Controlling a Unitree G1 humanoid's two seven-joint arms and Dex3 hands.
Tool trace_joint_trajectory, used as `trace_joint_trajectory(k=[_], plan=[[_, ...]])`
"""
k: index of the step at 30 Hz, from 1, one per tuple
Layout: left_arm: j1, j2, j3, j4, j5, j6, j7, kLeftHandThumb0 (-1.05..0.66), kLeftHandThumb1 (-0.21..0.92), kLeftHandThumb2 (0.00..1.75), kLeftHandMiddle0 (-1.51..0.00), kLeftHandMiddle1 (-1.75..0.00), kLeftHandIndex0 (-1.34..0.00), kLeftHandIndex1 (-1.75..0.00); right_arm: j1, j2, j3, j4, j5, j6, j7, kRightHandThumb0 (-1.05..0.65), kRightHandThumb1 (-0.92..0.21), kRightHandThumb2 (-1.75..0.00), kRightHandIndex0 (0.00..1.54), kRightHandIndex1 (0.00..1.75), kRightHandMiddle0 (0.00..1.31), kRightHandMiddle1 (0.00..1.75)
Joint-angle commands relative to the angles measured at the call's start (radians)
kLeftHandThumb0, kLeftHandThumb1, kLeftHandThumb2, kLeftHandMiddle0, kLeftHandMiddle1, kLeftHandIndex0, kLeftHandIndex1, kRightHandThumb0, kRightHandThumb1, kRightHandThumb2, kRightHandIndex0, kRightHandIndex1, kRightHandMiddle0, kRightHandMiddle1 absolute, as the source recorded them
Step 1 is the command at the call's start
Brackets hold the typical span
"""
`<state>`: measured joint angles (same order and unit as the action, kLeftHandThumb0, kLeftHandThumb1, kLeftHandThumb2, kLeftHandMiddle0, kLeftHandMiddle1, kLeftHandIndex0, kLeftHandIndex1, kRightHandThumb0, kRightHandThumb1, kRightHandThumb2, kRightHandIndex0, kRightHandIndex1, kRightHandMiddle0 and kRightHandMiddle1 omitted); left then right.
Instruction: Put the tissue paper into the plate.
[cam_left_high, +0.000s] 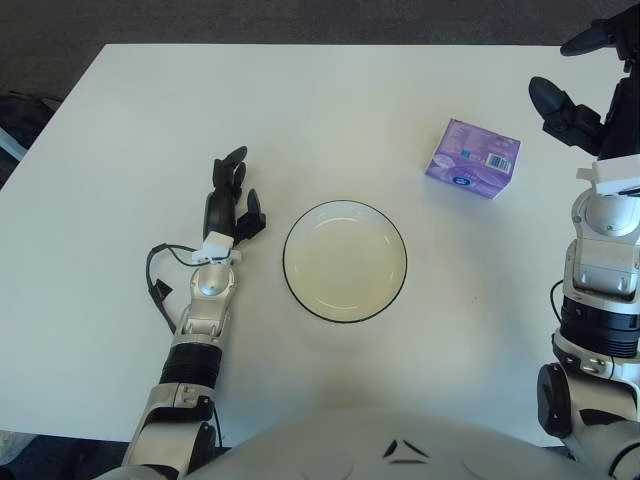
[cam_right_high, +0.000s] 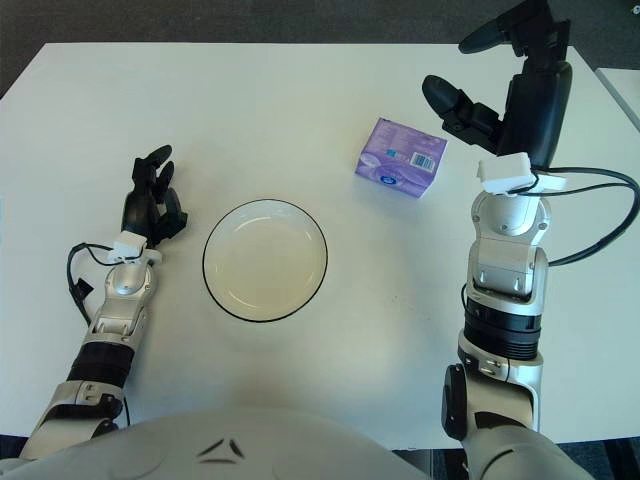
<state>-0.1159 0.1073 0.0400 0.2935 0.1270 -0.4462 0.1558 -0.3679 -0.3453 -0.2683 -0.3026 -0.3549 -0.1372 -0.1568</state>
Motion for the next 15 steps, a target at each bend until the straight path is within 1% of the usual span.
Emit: trace_joint_trajectory(k=[1,15], plan=[[0.071,-0.034,-0.021,0.105,0.009,0.002,0.003,-0.71,0.92,0.87,-0.38,0.0,0.0,-0.78,-0.006,-0.011,-0.002,0.002,-0.011,0.0,-0.012,-0.34,-0.92,-0.42,0.2,1.11,0.29,1.64],[0.071,-0.033,-0.019,0.111,0.006,-0.01,0.003,-0.7,0.92,0.86,-0.38,-0.01,0.0,-0.78,-0.006,-0.007,-0.001,-0.003,-0.014,0.001,-0.011,-0.34,-0.92,-0.42,0.2,1.11,0.29,1.64]])
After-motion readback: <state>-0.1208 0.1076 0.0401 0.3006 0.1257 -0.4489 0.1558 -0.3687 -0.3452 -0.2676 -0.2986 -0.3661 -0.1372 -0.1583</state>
